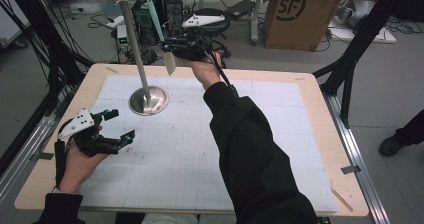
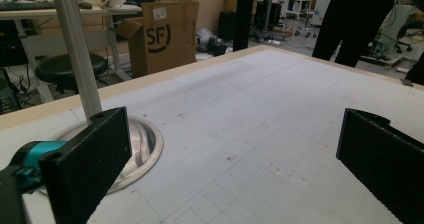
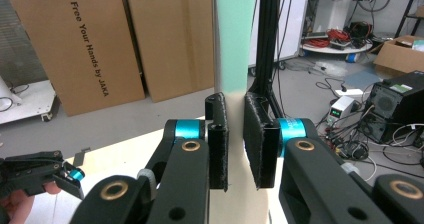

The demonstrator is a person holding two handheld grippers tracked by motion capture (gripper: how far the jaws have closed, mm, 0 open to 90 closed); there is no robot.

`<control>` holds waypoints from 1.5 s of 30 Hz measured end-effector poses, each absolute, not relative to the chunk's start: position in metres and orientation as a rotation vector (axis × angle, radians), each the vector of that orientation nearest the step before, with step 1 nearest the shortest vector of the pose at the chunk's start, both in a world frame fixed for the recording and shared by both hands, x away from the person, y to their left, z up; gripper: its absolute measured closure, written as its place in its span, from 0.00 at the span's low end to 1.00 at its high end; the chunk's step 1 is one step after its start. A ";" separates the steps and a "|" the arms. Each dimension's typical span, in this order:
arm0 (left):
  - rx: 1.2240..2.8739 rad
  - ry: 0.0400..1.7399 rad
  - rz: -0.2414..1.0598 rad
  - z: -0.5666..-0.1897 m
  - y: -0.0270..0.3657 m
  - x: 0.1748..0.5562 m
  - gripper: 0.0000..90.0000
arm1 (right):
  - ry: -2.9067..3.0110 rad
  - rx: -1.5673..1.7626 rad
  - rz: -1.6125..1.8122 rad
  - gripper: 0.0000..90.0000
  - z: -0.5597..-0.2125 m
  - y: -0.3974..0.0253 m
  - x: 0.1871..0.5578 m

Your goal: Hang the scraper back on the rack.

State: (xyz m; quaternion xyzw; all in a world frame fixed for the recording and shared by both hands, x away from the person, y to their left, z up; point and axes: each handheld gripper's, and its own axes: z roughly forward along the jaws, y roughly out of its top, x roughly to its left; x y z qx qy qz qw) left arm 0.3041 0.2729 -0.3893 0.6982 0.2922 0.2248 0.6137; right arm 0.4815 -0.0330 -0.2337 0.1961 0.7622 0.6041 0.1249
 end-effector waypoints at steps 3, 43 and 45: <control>1.606 0.675 0.517 -0.389 0.273 0.304 0.02 | 2.223 0.573 1.766 0.90 -0.233 -0.030 0.482; 1.598 0.680 0.519 -0.389 0.278 0.302 0.02 | 2.229 0.584 1.757 0.90 -0.235 -0.016 0.489; 1.597 0.681 0.519 -0.389 0.278 0.302 0.02 | 2.231 0.586 1.755 0.90 -0.236 -0.015 0.490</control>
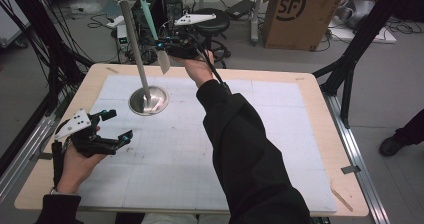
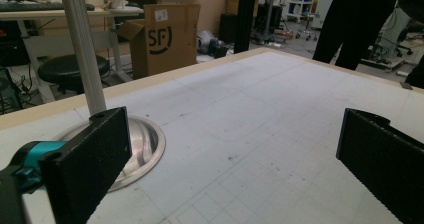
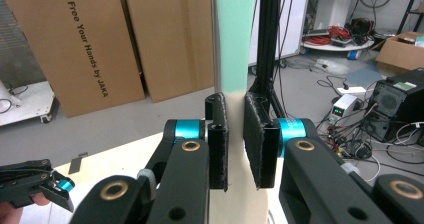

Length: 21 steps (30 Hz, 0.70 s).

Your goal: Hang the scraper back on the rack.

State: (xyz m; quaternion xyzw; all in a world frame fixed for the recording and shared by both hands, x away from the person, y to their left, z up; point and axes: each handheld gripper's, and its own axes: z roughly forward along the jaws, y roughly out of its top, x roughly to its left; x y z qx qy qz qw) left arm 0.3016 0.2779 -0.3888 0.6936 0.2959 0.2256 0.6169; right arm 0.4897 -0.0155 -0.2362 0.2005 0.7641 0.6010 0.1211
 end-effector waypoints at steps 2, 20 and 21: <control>1.598 0.682 0.519 -0.389 0.278 0.302 0.02 | 2.235 0.581 1.753 0.90 -0.237 -0.015 0.490; 1.607 0.681 0.516 -0.389 0.277 0.301 0.02 | 2.215 0.594 1.761 0.90 -0.242 -0.008 0.491; 1.606 0.682 0.517 -0.390 0.277 0.301 0.02 | 2.218 0.598 1.760 0.90 -0.242 -0.007 0.491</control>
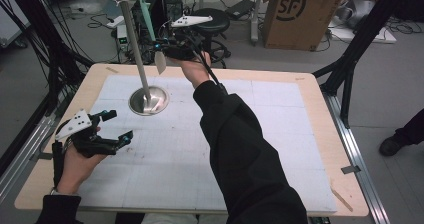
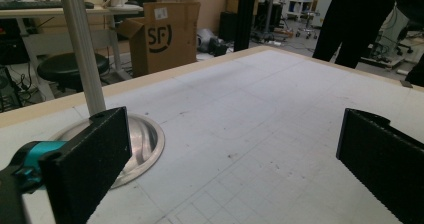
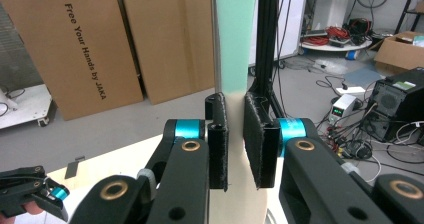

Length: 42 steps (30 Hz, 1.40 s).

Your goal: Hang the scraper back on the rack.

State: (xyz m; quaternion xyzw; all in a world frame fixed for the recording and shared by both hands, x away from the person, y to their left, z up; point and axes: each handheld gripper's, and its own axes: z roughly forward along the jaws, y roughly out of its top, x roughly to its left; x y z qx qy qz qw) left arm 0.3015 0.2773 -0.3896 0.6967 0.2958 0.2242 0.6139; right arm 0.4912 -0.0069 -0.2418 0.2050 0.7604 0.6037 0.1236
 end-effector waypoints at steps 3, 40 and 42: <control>1.602 0.684 0.517 -0.390 0.278 0.301 0.02 | 2.216 0.598 1.757 0.90 -0.242 -0.004 0.492; 1.564 0.714 0.521 -0.389 0.287 0.299 0.02 | 2.207 0.598 1.757 0.10 -0.245 -0.033 0.475; 1.563 0.712 0.520 -0.389 0.287 0.299 0.02 | 2.216 0.605 1.741 0.00 -0.245 -0.037 0.473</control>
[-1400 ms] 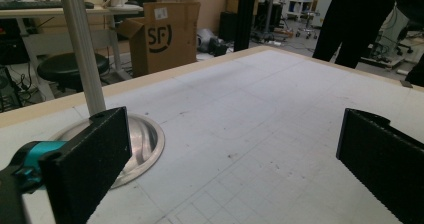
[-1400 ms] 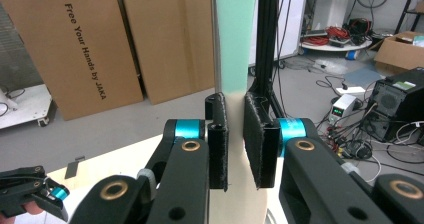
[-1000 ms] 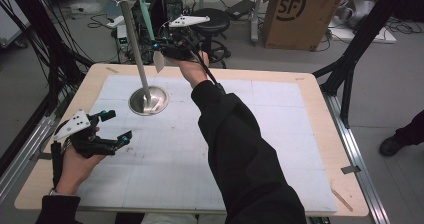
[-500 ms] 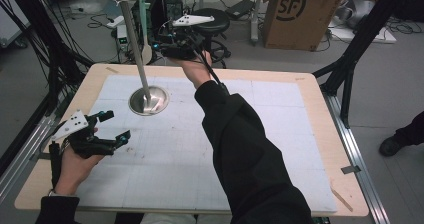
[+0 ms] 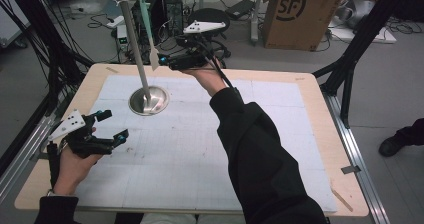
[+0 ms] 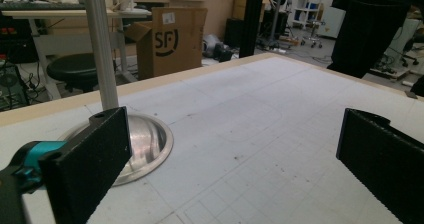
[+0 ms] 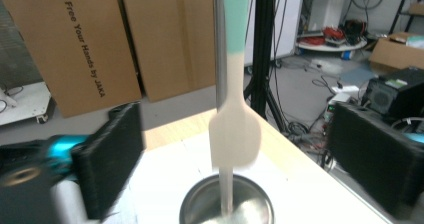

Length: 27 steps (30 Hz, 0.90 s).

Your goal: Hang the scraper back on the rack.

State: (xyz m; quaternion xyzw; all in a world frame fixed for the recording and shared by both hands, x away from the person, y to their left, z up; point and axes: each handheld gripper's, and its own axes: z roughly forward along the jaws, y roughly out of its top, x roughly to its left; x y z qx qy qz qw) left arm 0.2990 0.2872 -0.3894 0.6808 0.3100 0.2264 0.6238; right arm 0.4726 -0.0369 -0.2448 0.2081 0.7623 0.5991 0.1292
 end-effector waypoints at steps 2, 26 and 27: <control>1.558 0.709 0.520 -0.389 0.287 0.299 0.02 | 2.233 0.616 1.722 0.00 -0.244 -0.040 0.470; 1.548 0.696 0.498 -0.387 0.281 0.304 0.02 | 2.217 0.577 1.768 0.00 -0.269 -0.098 0.437; 1.547 0.696 0.497 -0.387 0.281 0.304 0.02 | 2.213 0.578 1.774 0.00 -0.270 -0.102 0.436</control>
